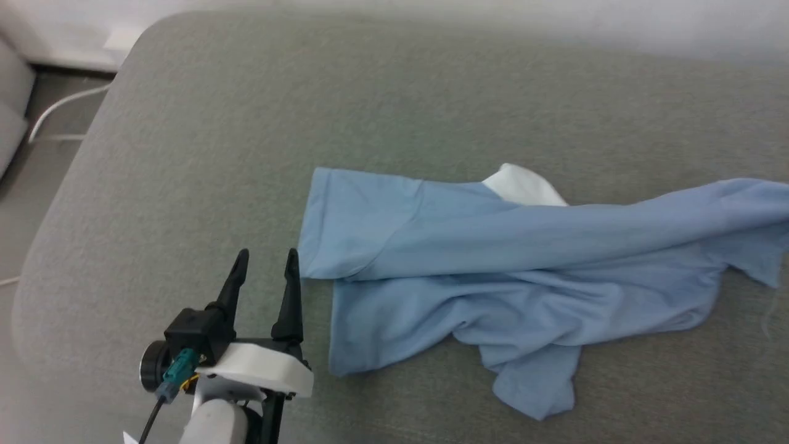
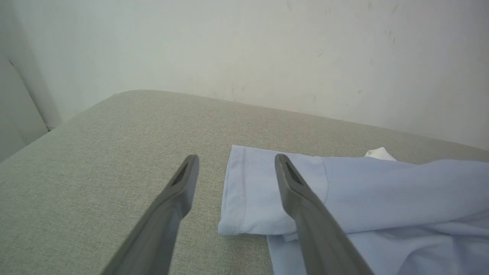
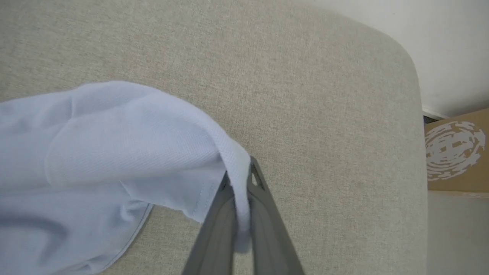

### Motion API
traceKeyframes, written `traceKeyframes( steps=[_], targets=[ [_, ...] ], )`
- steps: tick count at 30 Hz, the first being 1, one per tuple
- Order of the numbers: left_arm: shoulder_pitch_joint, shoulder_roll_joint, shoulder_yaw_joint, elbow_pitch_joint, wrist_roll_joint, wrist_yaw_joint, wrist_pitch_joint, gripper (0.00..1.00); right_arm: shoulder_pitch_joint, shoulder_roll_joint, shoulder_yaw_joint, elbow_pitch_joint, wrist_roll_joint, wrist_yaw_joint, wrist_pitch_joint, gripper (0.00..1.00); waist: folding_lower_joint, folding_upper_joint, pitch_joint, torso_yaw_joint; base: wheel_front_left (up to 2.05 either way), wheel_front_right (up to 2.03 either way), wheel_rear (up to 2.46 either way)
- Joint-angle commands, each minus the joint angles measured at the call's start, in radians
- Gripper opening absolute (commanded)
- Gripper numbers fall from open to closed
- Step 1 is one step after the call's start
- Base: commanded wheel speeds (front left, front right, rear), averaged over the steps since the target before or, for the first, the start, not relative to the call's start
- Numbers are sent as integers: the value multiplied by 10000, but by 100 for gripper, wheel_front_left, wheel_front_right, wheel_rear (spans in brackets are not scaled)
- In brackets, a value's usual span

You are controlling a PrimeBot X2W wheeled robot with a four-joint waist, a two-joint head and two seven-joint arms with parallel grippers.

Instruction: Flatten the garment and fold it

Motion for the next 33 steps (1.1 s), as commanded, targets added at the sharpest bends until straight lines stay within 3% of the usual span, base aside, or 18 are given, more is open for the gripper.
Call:
traceKeyframes(
  steps=[1, 3, 4, 5, 12, 19, 27, 33],
  targets=[
    [-181, -65, -16, 7, 52, -88, -47, 100, -232, -65, -51, 311, -126, -21, -119, 0, -2, 0, 854, 896, 0, 0, 0],
    [-278, -113, -32, 15, 31, -110, -47, 100, -552, -132, -206, 1162, -450, -21, -380, 3, -2, 0, 954, 1075, 0, 0, 0],
    [-315, -132, -28, 24, 24, -118, -47, 100, -690, -164, -294, 1550, -677, -21, -583, 36, -2, 0, 981, 1138, 0, 0, 0],
    [-348, -149, -19, 33, 20, -118, -47, 100, -838, -171, -464, 1907, -948, -21, -872, 100, -2, 0, 995, 1179, 0, 0, 0],
    [-396, -187, 218, 126, 98, -175, -47, 100, -1514, 282, -765, 3478, -2354, -21, -3034, 100, -2, 0, 638, 960, 0, 0, 0],
    [-535, 123, 495, 181, 292, -484, -47, 100, -1754, 796, -168, 3495, -2387, -21, -4947, 100, -2, 0, 6, -23, 0, 0, 0],
    [-1330, 1099, 387, 167, 371, -902, 687, 100, -406, 1601, 124, 1600, -1744, -21, -6311, 100, -2, 0, -366, -1253, 0, 0, 0],
    [-2351, 2467, -285, 475, -107, -1251, 3158, 100, 1209, 2399, 273, -1045, -1295, -21, -6981, 100, -2, 0, -39, -2077, 0, 0, 0]
  ],
)
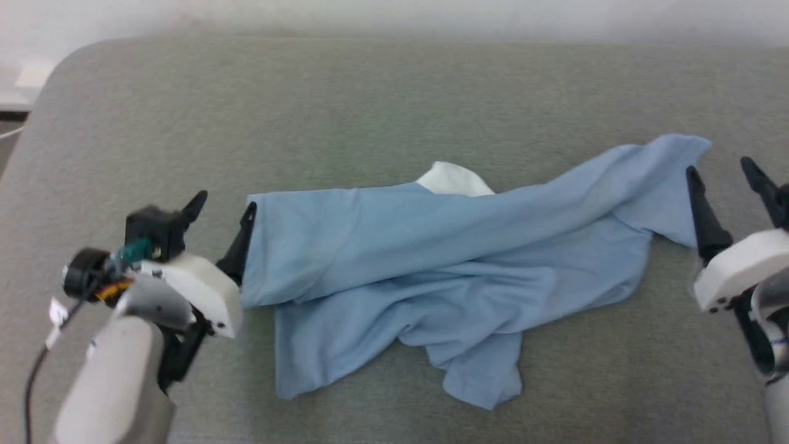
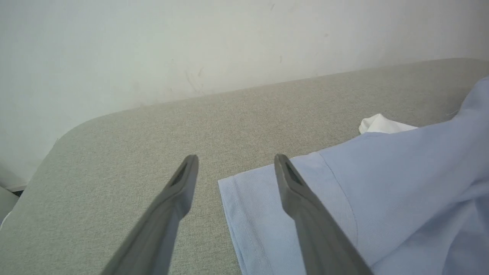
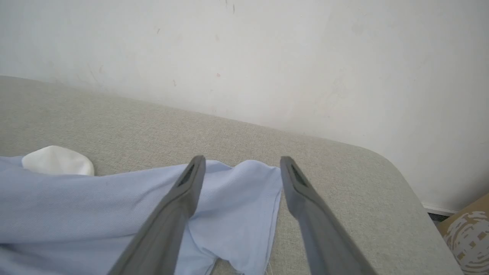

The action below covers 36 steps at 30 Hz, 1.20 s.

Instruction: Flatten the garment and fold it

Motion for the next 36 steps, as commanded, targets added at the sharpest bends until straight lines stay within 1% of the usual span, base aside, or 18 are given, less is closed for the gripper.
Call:
traceKeyframes(
  steps=[1, 3, 5, 8, 10, 13, 14, 17, 22, 30, 34, 35, 36],
  targets=[
    [-396, 346, -214, 108, -205, -78, 490, 100, 351, 216, -31, -465, 53, -21, -130, 100, 2, -1, 137, -800, 0, 0, 0],
    [-909, 833, -733, 242, -769, -96, 1359, 100, 817, 542, -63, -1207, 75, -21, -246, 100, 2, -1, 348, -1025, 0, 0, 0],
    [-1453, 1500, -1509, 382, -1402, -100, 2250, 100, 1194, 801, -55, -1791, -3, -21, -340, 100, 2, -1, 558, -1235, 0, 0, 0],
    [-2256, 2330, -2419, 684, -2408, -102, 3463, 100, 1580, 1169, -35, -2380, -118, -21, -445, 100, 2, -1, 842, -1529, 0, 0, 0],
    [-2748, 2879, -3012, 920, -2749, -103, 4183, 100, 1722, 1411, -43, -2648, -167, -21, -491, 100, 2, -1, 1011, -1723, 0, 0, 0],
    [-3243, 3523, -3670, 1428, -3061, -103, 5198, 100, 1816, 1610, 14, -2871, -265, -21, -513, 100, 2, -1, 1202, -2018, 0, 0, 0],
    [-3243, 3523, -3670, 1428, -3061, -103, 5198, 100, 1816, 1610, 14, -2871, -265, -21, -513, 100, 2, -1, 1202, -2018, 0, 0, 0],
    [-3543, 4034, -4260, 1716, -3329, -104, 5906, 100, 1859, 1721, 24, -2974, -345, -21, -490, 100, 2, -1, 1347, -2265, 0, 0, 0],
    [-3825, 4464, -4649, 2023, -3688, -104, 6074, 100, 1938, 1803, -146, -3048, -638, -21, -445, 100, 2, -1, 1532, -2483, 0, 0, 0],
    [-4146, 4792, -5289, 2493, -3631, -105, 6215, 100, 1909, 1908, -132, -3404, -879, -21, -292, 100, 2, -1, 1741, -2589, 0, 0, 0],
    [-4043, 4776, -5735, 2507, -4066, -105, 6448, 100, 1895, 1860, -126, -3535, -920, -21, -211, 100, 2, -1, 1810, -2605, 0, 0, 0],
    [-3925, 4756, -5969, 2436, -4381, -105, 6723, 49, 1899, 1848, -136, -3561, -929, -21, -196, 100, 2, -1, 1811, -2601, 0, 0, 0],
    [-3766, 4724, -6184, 2325, -4919, -105, 7119, 0, 1912, 1840, -147, -3590, -942, -21, -178, 100, 2, -1, 1801, -2593, 0, 0, 0]
  ],
)
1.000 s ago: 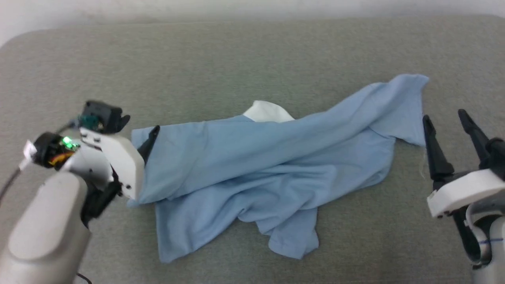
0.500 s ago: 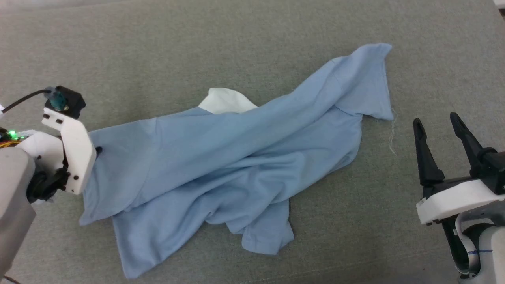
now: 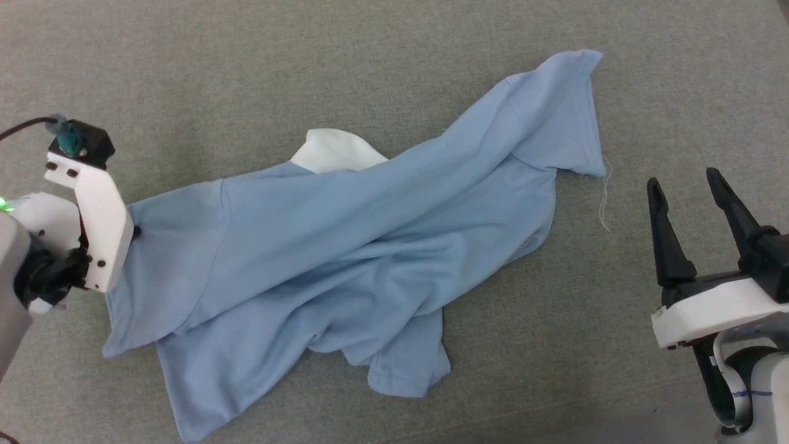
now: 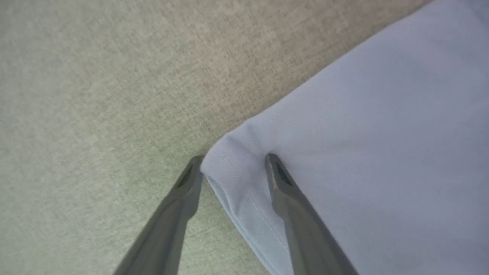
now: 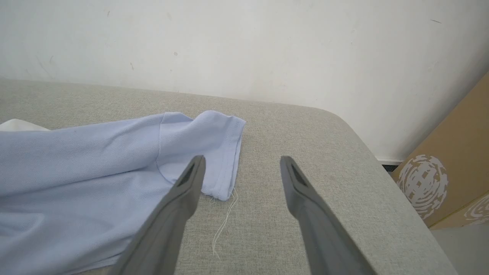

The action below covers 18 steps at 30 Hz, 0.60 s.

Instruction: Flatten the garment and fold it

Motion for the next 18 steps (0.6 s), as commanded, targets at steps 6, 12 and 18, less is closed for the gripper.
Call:
traceKeyframes(
  steps=[6, 12, 18],
  targets=[
    [481, -180, -279, 127, -220, 92, -1058, 0, 179, -97, -190, -121, -118, -21, 99, 100, 1, 0, -205, 226, 0, 0, 0],
    [439, -567, 66, 496, 673, 1052, -3543, 0, 368, -717, -139, 5, -19, -21, 660, 100, 1, 0, -823, 876, 0, 0, 0],
    [460, -864, 504, -82, 1135, 1915, -5583, 0, 182, -1831, 340, 214, 1073, -21, 2890, 100, 1, 0, -1185, 1645, 0, 0, 0]
  ],
)
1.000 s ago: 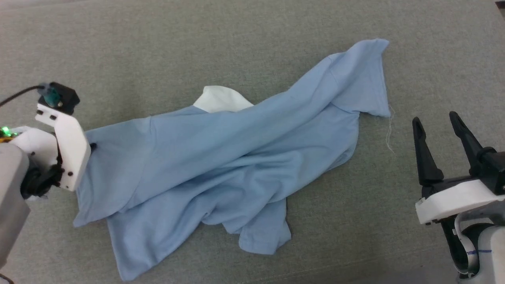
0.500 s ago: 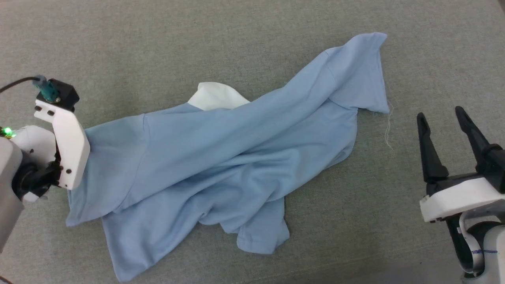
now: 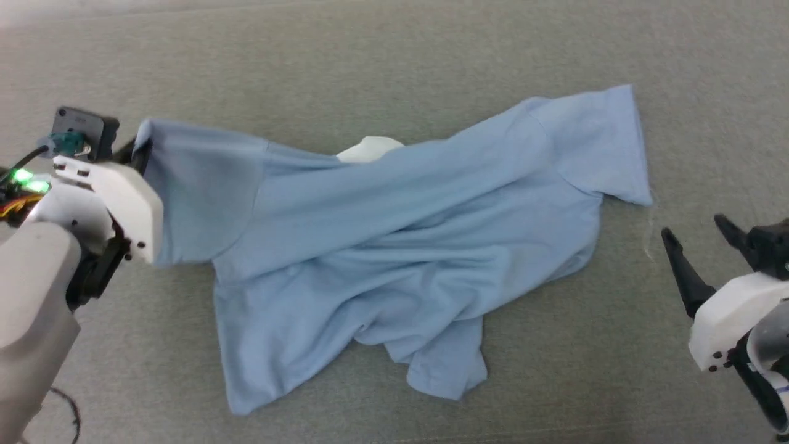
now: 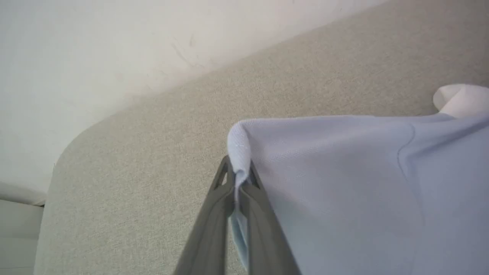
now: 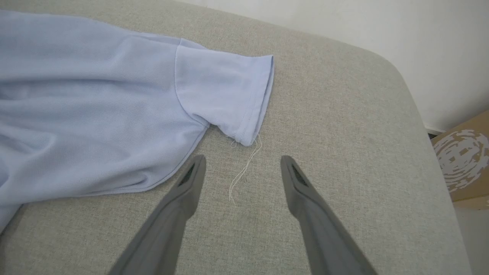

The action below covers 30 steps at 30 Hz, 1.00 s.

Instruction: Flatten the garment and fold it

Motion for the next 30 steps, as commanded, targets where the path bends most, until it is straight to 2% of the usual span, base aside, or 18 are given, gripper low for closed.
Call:
traceKeyframes(
  steps=[1, 6, 9, 13, 21, 30],
  targets=[
    [131, -65, 122, -178, 106, 191, -257, 0, -135, -189, 65, 55, 282, -21, 408, 100, 0, 0, -330, 621, 0, 0, 0],
    [499, -217, 248, -1683, 231, 663, -1071, 0, -1061, -1299, -60, 138, 1426, -21, 3102, 100, 0, 0, -85, 1350, 0, 0, 0],
    [706, -296, 201, -2653, 322, 930, -1186, 0, -2069, -1842, -142, 354, 1724, -21, 4040, 100, 0, 0, 263, 1809, 0, 0, 0],
    [910, -462, 56, -3799, 573, 1310, -1320, 0, -3467, -2645, 46, 1312, 1695, -21, 4792, 100, 0, 0, 810, 2429, 0, 0, 0],
    [1175, -884, -362, -5299, 1047, 1816, -1476, 0, -5486, -3799, 742, 3817, 1460, -21, 5301, 100, 0, 0, 1647, 3483, 0, 0, 0],
    [1058, -1270, -723, -5867, 1269, 1899, -1428, 0, -6103, -4418, 1749, 5601, 1327, -21, 4711, 100, 0, 0, 2051, 4013, 0, 0, 0]
  ],
)
